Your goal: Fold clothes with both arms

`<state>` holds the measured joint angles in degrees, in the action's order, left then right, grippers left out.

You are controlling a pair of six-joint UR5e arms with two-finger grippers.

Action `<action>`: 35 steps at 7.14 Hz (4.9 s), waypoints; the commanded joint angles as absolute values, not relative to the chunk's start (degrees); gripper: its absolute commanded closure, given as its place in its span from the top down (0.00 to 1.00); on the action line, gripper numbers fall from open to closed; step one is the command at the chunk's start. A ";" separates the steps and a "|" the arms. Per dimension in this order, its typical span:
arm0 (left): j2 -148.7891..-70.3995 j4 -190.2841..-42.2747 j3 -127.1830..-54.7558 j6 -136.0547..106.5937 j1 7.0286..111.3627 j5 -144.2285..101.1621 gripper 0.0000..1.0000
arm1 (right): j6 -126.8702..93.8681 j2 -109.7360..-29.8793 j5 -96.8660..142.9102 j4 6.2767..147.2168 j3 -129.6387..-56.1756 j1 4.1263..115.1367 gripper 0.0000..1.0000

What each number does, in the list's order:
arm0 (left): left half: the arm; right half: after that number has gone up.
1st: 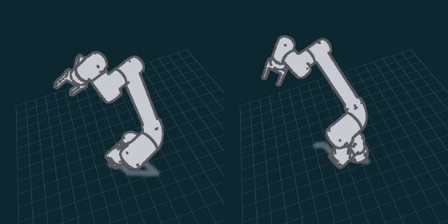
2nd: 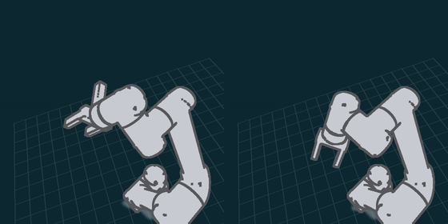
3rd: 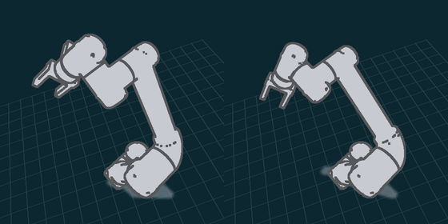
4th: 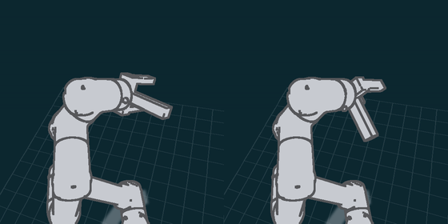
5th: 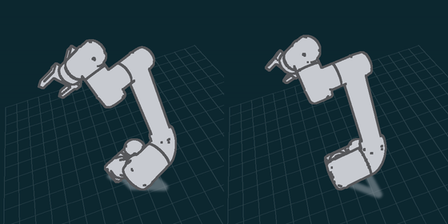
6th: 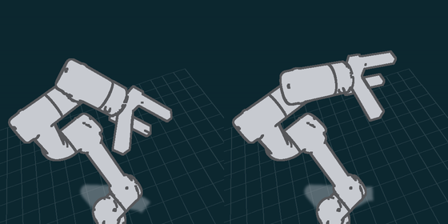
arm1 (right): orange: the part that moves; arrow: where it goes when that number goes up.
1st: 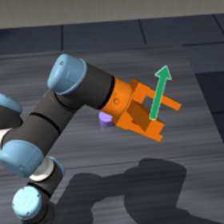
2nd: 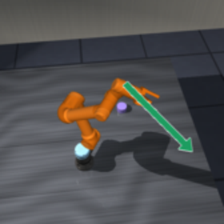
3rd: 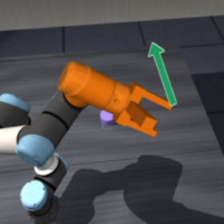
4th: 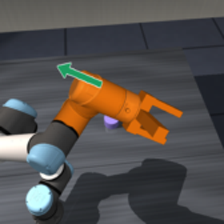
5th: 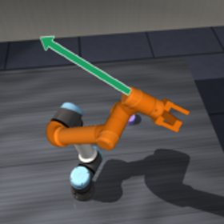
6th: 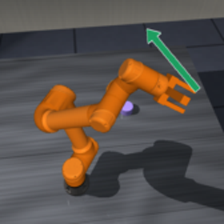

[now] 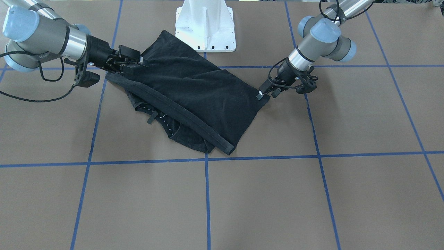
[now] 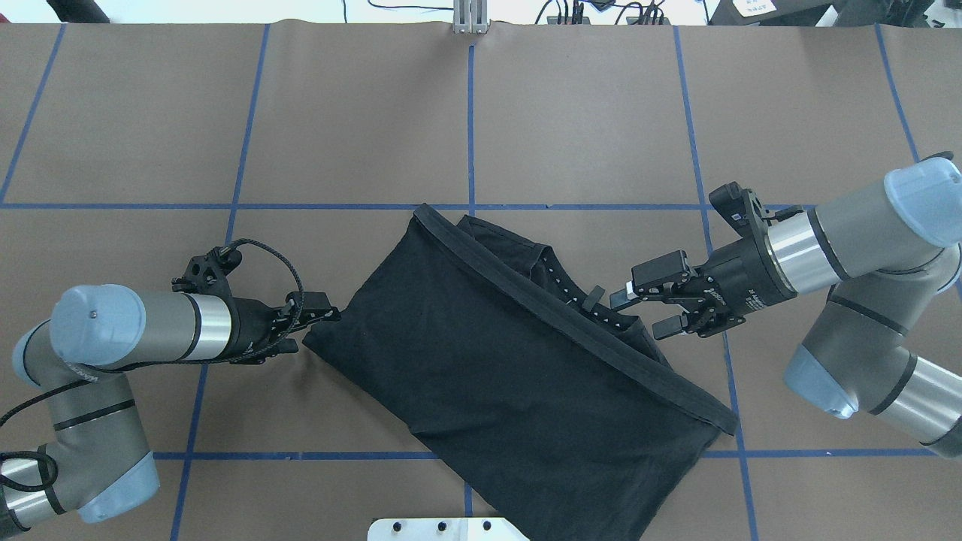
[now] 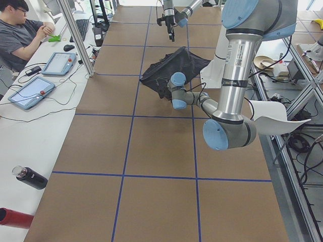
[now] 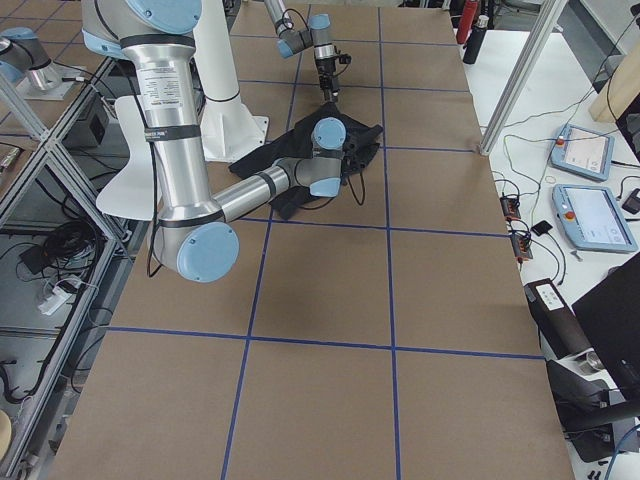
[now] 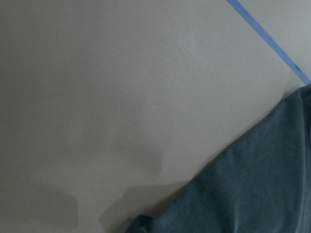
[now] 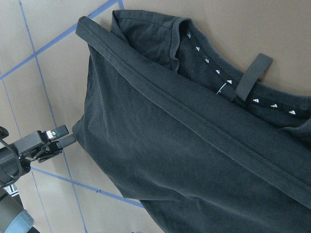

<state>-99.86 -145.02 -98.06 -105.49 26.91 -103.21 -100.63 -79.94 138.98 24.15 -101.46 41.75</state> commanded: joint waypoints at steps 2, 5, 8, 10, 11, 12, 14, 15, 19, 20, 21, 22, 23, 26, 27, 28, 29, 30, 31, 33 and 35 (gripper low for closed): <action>-101.07 -144.93 -97.91 -105.64 26.37 -103.27 0.91 | -100.55 -79.89 139.04 24.08 -101.16 42.36 1.00; -101.16 -144.93 -97.47 -105.38 26.28 -103.36 0.50 | -100.55 -79.89 139.13 24.08 -100.90 42.36 1.00; -100.90 -144.84 -98.43 -105.29 26.54 -103.89 0.00 | -100.55 -79.80 139.22 24.08 -100.46 42.28 1.00; -100.81 -144.32 -99.67 -105.38 28.37 -106.08 0.00 | -100.55 -79.89 139.13 24.00 -100.46 42.36 1.00; -100.90 -144.14 -99.41 -105.03 30.56 -106.17 0.00 | -100.55 -79.89 139.13 23.91 -100.46 42.45 1.00; -101.68 -143.97 -98.19 -104.51 32.76 -106.17 0.00 | -100.55 -79.89 139.30 23.82 -100.46 42.71 1.00; -114.80 -143.01 -84.02 -101.88 38.56 -106.17 0.00 | -100.55 -80.16 139.48 23.47 -100.63 42.98 1.00; -119.48 -143.09 -78.19 -100.65 40.67 -106.17 0.00 | -100.55 -80.24 139.40 23.47 -100.81 42.98 1.00; -130.22 -144.22 -65.52 -96.33 45.08 -104.86 0.00 | -100.37 -80.33 138.87 23.20 -101.16 43.33 1.00; -131.82 -146.40 -63.13 -96.15 45.09 -102.33 0.00 | -100.37 -80.25 138.87 23.20 -101.25 43.85 1.00; -135.23 -149.12 -58.15 -95.80 45.09 -101.26 0.00 | -100.37 -80.16 138.87 23.20 -101.34 44.38 1.00; -138.22 -149.32 -54.62 -95.71 45.09 -99.60 0.00 | -100.37 -80.33 138.78 23.20 -101.34 44.65 1.00; -138.69 -149.85 -53.88 -95.63 45.09 -98.97 0.00 | -100.37 -80.51 138.78 23.20 -101.95 45.00 1.00; -139.83 -154.16 -49.57 -95.54 45.09 -96.59 0.00 | -100.28 -79.98 138.69 23.20 -102.48 45.35 1.00; -139.83 -154.16 -49.74 -92.67 45.09 -96.50 0.99 | -100.28 -79.81 137.82 23.38 -102.65 45.53 1.00; -139.92 -154.07 -50.44 -90.90 45.35 -96.68 1.00 | -100.20 -79.80 135.90 23.90 -102.57 45.01 1.00; -139.40 -154.07 -52.19 -90.01 47.00 -97.29 1.00 | -99.24 -79.37 131.62 24.78 -102.48 43.35 1.00; -136.52 -153.38 -57.08 -87.04 49.20 -101.65 1.00 | -92.35 -78.32 128.79 29.40 -102.48 41.76 1.00; -132.40 -152.85 -61.57 -85.79 51.65 -107.00 1.00 | -84.89 -75.87 128.24 36.49 -102.57 41.40 1.00; -121.96 -151.70 -72.19 -78.88 57.19 -117.37 1.00 | -74.85 -72.87 123.60 46.53 -102.66 39.21 1.00; -116.48 -151.43 -75.75 -74.01 63.17 -126.45 1.00 | -70.50 -69.20 115.78 56.71 -103.18 34.56 1.00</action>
